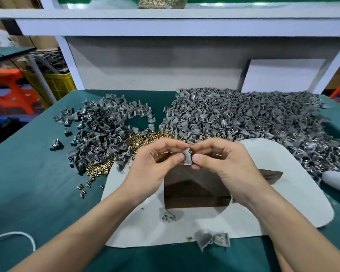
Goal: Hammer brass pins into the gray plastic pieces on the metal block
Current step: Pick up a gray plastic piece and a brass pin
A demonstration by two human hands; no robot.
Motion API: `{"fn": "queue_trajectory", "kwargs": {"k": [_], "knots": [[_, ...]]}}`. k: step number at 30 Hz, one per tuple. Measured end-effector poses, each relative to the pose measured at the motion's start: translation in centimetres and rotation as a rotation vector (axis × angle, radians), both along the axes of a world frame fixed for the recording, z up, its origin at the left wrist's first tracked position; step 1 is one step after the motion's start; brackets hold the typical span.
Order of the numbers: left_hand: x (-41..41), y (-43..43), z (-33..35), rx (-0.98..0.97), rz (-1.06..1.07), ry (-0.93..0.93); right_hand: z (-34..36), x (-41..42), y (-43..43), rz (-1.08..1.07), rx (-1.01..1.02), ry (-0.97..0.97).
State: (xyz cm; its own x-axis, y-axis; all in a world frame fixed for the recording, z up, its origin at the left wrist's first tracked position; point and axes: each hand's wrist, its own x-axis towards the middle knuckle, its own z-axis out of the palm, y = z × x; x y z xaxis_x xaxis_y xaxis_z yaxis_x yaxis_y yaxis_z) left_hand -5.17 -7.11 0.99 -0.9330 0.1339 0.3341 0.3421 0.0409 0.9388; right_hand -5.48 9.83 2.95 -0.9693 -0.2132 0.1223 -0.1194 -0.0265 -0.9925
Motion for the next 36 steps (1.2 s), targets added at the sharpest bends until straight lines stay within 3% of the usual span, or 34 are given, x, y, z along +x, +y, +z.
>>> {"fn": "queue_trajectory", "kwargs": {"k": [13,23,25,27,29,32,36], "knots": [[0.8,1.0,-0.5,0.058,0.047,0.083,0.7,1.3,0.8,-0.038,0.094,0.235],[1.1,0.9,-0.6,-0.032,-0.026,0.097,0.1,0.7,1.5,-0.091,0.257,0.358],[0.3,0.0,-0.5,-0.176,0.008,0.166,-0.2,-0.2,2.4,-0.207,0.360,0.362],[-2.0,-1.9,-0.5,-0.460,0.175,0.213,-0.2,-2.0,3.9,-0.385,0.455,0.330],[-4.6,-4.5,-0.7,-0.807,0.347,0.092,0.1,-4.2,5.6,-0.488,0.656,0.235],[-6.8,-7.9,-2.2,-1.186,0.386,-0.158,0.2,-5.5,6.2,-0.427,0.989,0.167],[-7.3,-9.8,-3.3,-1.203,0.414,-0.053,-0.1,-4.8,4.2,-0.326,0.921,0.235]]}}
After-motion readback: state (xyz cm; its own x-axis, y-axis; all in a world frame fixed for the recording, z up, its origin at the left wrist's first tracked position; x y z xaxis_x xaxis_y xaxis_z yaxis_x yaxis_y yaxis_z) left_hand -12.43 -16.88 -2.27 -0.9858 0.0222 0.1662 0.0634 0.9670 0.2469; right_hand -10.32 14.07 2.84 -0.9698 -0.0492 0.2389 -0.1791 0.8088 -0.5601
